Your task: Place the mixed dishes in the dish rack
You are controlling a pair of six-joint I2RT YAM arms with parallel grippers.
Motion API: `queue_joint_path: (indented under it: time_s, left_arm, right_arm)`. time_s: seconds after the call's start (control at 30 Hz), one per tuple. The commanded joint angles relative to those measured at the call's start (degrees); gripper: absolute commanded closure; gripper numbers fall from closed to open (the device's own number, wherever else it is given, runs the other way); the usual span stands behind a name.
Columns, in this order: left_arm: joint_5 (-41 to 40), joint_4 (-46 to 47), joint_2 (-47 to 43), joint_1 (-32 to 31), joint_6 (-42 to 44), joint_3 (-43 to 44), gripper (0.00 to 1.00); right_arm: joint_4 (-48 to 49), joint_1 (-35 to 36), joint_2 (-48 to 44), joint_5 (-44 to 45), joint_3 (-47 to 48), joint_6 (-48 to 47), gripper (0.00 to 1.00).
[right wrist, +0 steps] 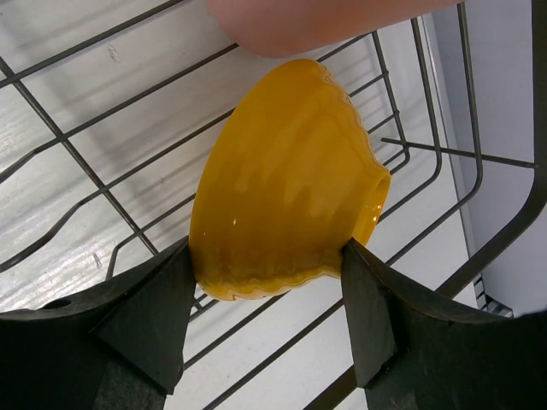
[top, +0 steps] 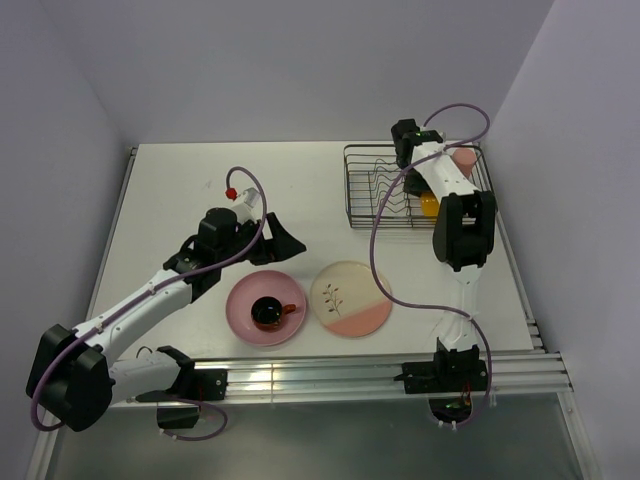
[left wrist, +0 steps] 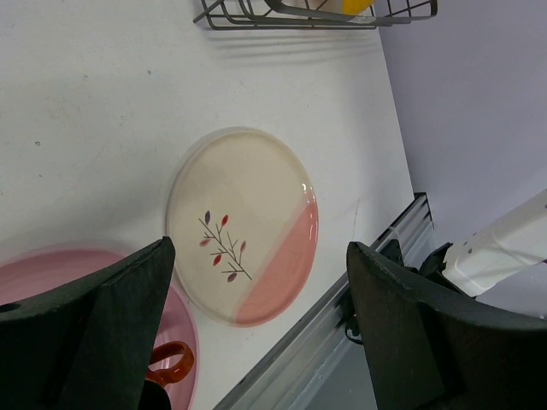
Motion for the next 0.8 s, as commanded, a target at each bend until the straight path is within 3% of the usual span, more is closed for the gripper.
queue_joint_path:
  time_s: [0.0,0.13,0.3,0.53,0.77]
  left_arm:
    - [0.8,1.3,0.2,0.2,1.3,0.3,0.12]
    - [1.1,1.2,1.1,0.1,1.3,0.2,0.12]
    - [1.1,1.4,1.4,0.0,1.1,-0.1,0.12]
    - [-1.1,-0.5,4.9,-0.6,1.7,1.9,0.14]
    - [-5.9,-5.1,9.3,-2.9,1.4,4.8,0.18]
  right_arm:
    - [3.4,-0.5,0.2,-1.8,-0.7,1.2,0.34]
    - [5.1,-0.4,-0.6,-2.9,-1.5,0.5,0.21]
    - [5.2,-0.4,-0.4,-3.6,-1.5,0.3,0.13]
    - [6.9,-0.2,-4.2,-4.2,-3.5,0.5,0.12]
    - [6.5,2.2,-14.0,-3.4,-5.3,1.1,0.12]
